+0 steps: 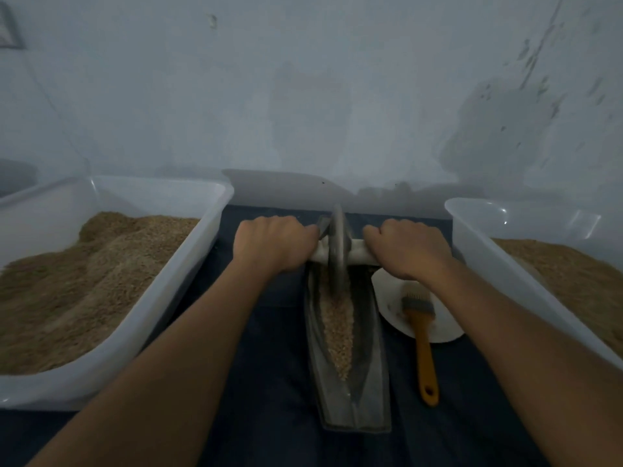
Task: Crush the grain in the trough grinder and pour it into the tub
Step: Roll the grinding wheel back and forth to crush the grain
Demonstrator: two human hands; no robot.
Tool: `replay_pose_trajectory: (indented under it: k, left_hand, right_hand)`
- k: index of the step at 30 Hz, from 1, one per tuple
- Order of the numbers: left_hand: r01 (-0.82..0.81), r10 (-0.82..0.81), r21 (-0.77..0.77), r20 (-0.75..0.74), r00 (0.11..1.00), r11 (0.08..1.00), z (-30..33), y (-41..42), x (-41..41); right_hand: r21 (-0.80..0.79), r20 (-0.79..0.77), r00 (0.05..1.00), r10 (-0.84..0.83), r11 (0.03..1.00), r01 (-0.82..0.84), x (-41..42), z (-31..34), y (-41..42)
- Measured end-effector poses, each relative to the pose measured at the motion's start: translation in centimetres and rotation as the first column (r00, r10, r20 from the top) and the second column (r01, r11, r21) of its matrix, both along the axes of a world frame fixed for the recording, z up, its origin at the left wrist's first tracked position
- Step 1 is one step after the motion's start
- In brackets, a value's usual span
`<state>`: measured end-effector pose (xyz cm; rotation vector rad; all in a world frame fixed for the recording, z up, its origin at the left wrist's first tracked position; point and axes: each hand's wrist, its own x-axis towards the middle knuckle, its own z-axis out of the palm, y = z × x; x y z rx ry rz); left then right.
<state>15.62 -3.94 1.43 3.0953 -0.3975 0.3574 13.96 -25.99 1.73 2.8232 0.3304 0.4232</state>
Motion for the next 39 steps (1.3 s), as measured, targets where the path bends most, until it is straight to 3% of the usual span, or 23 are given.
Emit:
replay_pose_trajectory:
  k: [4,7,9,12,16,20,22,24,27,31,33,35,39]
  left_hand:
    - [0.026,-0.052,0.125,0.212,0.976,0.992,-1.2,0.7,-3.3]
    - [0.118,-0.182,0.181,0.396,0.900,0.976,-2.5,1.2,-7.4]
    - [0.196,-0.221,0.104,0.534,0.816,0.975,-2.6,1.7,-9.6]
    - [0.209,-0.134,-0.095,0.505,0.853,0.973,-2.5,1.7,-11.2]
    - [0.181,-0.111,-0.082,0.531,0.840,0.980,-2.8,1.5,-10.9]
    - [0.144,-0.225,0.196,0.502,0.835,0.970,-2.3,1.4,-8.9]
    - [0.109,-0.194,0.240,0.364,0.911,0.965,-2.3,1.4,-6.7]
    - [0.042,-0.080,0.186,0.199,0.977,0.982,-1.0,0.9,-4.4]
    - [0.025,-0.021,0.073,-0.057,0.998,0.997,1.1,-0.1,-1.1]
    - [0.131,-0.098,0.173,-0.186,0.978,0.976,2.6,-0.5,0.4]
    - [0.101,-0.077,0.120,-0.191,0.979,0.988,1.9,-0.1,0.2]
    - [0.062,-0.049,0.087,-0.135,0.990,0.994,1.0,0.3,-0.9]
    - [0.085,-0.130,0.193,0.231,0.964,0.977,-1.9,1.3,-5.2]
  right_hand:
    - [-0.010,0.140,0.990,0.013,1.000,-0.012,-2.5,-0.5,0.6]
    - [0.231,0.346,0.937,-0.041,0.972,-0.043,-6.0,-1.9,1.0]
    - [0.330,0.459,0.889,-0.009,0.930,-0.161,-8.4,-3.0,1.2]
    - [0.349,0.537,0.843,0.021,0.904,-0.245,-10.2,-4.2,0.8]
    - [0.380,0.525,0.850,0.039,0.883,-0.275,-10.4,-4.1,0.7]
    - [0.341,0.330,0.944,-0.009,0.934,-0.110,-8.2,-2.6,0.8]
    - [0.166,0.233,0.972,-0.037,0.986,-0.002,-6.2,-1.7,0.6]
    - [0.045,0.110,0.994,0.007,0.999,-0.012,-3.8,-1.2,0.3]
    - [0.148,-0.194,0.979,-0.063,0.985,0.093,-1.2,-0.1,-0.2]
    - [0.177,-0.308,0.949,-0.061,0.977,0.120,-0.2,-0.1,-0.2]
    - [0.174,-0.274,0.959,-0.074,0.977,0.125,-0.7,0.2,0.0]
    - [0.137,-0.127,0.991,-0.036,0.989,0.053,-1.6,0.3,0.5]
    - [0.125,0.199,0.980,0.009,0.992,-0.034,-5.2,-0.6,1.4]
